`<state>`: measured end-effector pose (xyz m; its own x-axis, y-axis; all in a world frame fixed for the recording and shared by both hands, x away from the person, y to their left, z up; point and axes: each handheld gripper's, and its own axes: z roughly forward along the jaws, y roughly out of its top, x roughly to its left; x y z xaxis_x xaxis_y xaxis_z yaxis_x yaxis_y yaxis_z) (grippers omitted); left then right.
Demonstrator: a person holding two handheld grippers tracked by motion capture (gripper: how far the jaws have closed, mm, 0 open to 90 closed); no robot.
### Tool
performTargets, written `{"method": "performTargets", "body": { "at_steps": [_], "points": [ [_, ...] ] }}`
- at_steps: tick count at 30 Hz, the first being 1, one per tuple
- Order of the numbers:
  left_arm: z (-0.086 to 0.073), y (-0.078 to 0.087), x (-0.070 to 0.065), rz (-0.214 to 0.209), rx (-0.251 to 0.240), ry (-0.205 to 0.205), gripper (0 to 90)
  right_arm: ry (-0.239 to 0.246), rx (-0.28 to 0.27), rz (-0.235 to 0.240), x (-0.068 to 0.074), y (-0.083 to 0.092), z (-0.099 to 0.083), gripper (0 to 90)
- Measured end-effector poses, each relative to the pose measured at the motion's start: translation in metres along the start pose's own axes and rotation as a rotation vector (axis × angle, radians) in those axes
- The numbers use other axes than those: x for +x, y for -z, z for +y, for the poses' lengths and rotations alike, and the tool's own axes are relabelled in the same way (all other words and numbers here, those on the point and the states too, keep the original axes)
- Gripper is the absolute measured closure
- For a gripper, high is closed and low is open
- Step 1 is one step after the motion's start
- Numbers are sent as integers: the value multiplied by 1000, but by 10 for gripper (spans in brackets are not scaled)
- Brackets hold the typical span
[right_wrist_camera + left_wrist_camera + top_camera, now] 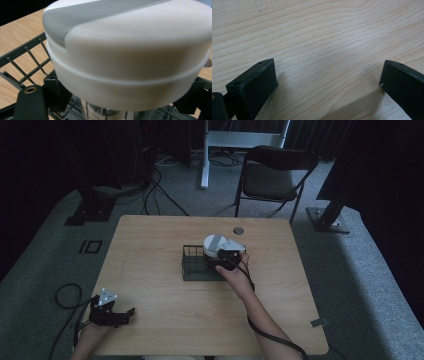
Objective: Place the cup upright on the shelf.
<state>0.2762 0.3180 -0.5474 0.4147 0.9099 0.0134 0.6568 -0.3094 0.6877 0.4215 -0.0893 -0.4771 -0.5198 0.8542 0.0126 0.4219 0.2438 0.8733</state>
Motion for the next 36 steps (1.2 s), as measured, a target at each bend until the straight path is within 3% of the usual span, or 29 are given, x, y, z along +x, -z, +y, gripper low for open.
{"method": "performTargets", "body": {
  "at_steps": [6, 8, 10, 11, 36],
  "points": [
    [0, 0, 0, 0, 0, 0, 12, -24, 26, 21, -3, 1, 2, 180],
    [0, 0, 0, 0, 0, 0, 12, -12, 30, 41, -5, 1, 1, 175],
    [0, 0, 0, 0, 0, 0, 12, -11, 29, 42, -6, 2, 1, 174],
    [0, 0, 0, 0, 0, 0, 12, -3, 23, 41, -5, 3, 1, 127],
    [0, 0, 0, 0, 0, 1, 12, 3, -8, 55, -6, 23, -4, 111]
  ]
}}
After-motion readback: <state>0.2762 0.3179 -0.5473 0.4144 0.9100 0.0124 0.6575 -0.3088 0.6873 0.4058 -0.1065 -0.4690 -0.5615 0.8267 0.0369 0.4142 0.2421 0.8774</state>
